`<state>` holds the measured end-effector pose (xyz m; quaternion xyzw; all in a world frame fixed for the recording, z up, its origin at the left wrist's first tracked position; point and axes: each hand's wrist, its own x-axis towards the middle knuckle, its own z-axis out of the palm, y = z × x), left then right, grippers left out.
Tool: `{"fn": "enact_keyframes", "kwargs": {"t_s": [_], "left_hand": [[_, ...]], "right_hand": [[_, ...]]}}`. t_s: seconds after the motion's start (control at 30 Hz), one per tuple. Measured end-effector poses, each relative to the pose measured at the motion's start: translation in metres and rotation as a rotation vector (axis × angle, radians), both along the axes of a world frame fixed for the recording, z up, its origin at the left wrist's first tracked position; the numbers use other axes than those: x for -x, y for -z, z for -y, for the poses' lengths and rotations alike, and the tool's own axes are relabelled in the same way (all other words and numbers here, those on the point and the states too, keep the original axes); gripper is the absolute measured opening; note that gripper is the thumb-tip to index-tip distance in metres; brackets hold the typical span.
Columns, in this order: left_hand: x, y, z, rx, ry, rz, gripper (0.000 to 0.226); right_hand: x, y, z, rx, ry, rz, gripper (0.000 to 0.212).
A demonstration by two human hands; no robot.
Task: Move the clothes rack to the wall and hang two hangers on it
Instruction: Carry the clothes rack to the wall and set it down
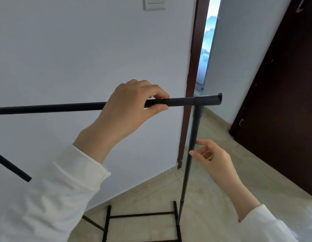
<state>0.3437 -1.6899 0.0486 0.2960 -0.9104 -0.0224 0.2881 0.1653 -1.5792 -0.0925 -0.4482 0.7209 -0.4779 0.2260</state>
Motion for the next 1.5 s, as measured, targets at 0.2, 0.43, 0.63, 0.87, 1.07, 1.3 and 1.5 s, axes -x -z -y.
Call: {"fn": "enact_keyframes", "kwargs": {"t_s": [0.2, 0.43, 0.63, 0.87, 1.07, 1.3, 1.5], "left_hand": [[0.000, -0.002, 0.014, -0.013, -0.054, 0.030, 0.016], [-0.001, -0.004, 0.026, 0.098, -0.146, 0.061, 0.017], [-0.004, -0.013, 0.058, 0.094, -0.205, 0.053, 0.017], [0.005, -0.018, 0.101, 0.093, -0.240, 0.015, 0.017], [0.022, -0.014, 0.131, 0.027, -0.273, -0.023, 0.016], [0.049, -0.012, 0.159, -0.004, -0.331, -0.023, 0.015], [0.070, -0.009, 0.171, -0.049, -0.392, -0.014, 0.014]], "right_hand": [[0.010, 0.003, 0.019, 0.042, -0.041, -0.142, 0.018], [0.015, -0.003, 0.045, 0.084, -0.120, -0.246, 0.016], [0.019, -0.014, 0.090, 0.078, -0.178, -0.289, 0.017], [0.037, -0.022, 0.149, 0.059, -0.197, -0.337, 0.021], [0.055, -0.019, 0.190, 0.049, -0.204, -0.270, 0.014], [0.081, -0.017, 0.234, 0.016, -0.237, -0.241, 0.014], [0.102, -0.010, 0.253, 0.015, -0.298, -0.219, 0.013]]}}
